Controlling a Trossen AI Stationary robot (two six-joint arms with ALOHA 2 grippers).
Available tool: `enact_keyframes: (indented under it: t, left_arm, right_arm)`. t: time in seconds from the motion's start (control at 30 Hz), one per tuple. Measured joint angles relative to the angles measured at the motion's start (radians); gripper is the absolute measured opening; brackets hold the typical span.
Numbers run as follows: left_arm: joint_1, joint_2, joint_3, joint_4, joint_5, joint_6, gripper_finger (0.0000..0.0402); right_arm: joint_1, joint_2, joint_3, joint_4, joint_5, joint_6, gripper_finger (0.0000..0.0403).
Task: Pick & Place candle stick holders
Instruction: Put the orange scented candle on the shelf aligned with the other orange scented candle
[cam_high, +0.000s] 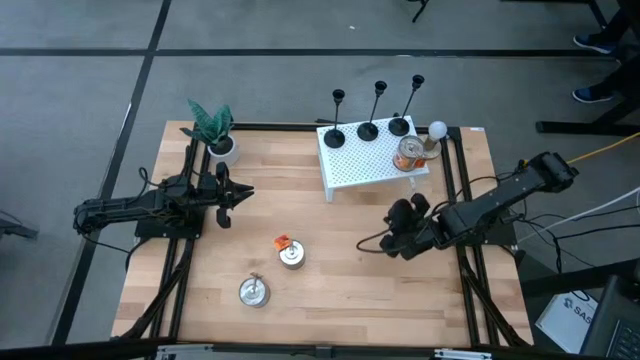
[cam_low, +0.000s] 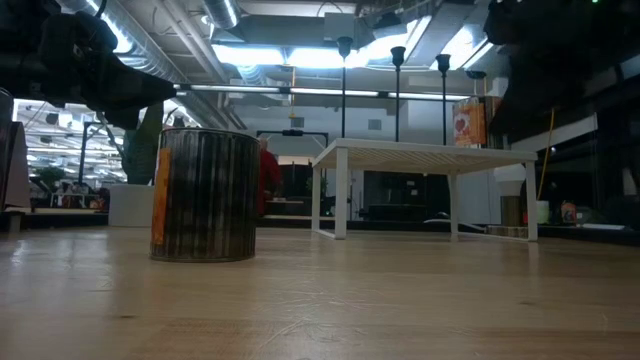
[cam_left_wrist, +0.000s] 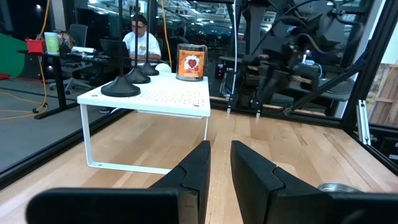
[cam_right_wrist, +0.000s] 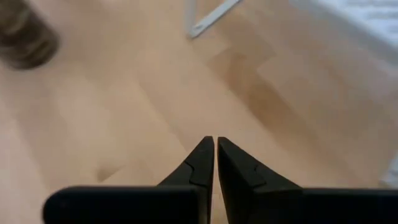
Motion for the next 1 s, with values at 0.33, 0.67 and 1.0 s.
enact_keyframes:
  t: [0.33,0.67,1.0]
  left_arm:
    - [0.0,0.0,0.0,0.0,0.0,0.0,0.0059]
    - [0.0,0.0,0.0,0.0,0.0,0.0,0.0059]
    - [0.0,0.0,0.0,0.0,0.0,0.0,0.0059]
  right_arm:
    - [0.077,0.086,0.0,0.175,-0.052,-0.029,0.0108]
    - [0.125,0.153,0.0,0.33,-0.056,-0.156,0.0261]
    - [0.131,0.248,0.0,0.517,-0.052,-0.244,0.0323]
